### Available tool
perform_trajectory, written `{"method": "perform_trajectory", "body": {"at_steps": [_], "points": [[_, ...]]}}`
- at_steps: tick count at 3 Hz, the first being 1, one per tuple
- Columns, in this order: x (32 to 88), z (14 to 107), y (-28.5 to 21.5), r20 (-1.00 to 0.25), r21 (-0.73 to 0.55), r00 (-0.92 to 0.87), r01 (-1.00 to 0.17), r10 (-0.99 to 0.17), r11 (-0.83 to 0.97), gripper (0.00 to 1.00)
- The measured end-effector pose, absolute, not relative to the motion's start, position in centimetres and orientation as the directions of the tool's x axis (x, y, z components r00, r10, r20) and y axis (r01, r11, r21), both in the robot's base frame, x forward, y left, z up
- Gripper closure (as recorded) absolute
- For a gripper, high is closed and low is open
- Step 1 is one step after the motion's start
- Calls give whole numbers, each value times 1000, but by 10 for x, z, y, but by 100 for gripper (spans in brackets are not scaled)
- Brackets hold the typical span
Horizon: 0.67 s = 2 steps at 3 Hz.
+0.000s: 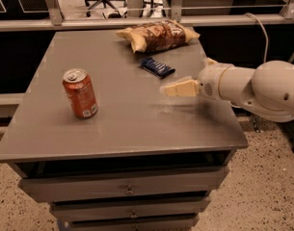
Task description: Pick rxbar blueberry
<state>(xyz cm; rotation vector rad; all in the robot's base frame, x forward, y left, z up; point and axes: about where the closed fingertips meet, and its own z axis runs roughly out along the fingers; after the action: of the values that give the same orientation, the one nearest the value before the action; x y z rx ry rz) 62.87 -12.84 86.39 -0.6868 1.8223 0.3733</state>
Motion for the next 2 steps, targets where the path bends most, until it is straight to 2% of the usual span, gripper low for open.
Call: {"method": "perform_trajectory", "body": {"at_steps": [2], "points": [[665,852,-99,-939,-58,-233,-622,-255,781,0]]}}
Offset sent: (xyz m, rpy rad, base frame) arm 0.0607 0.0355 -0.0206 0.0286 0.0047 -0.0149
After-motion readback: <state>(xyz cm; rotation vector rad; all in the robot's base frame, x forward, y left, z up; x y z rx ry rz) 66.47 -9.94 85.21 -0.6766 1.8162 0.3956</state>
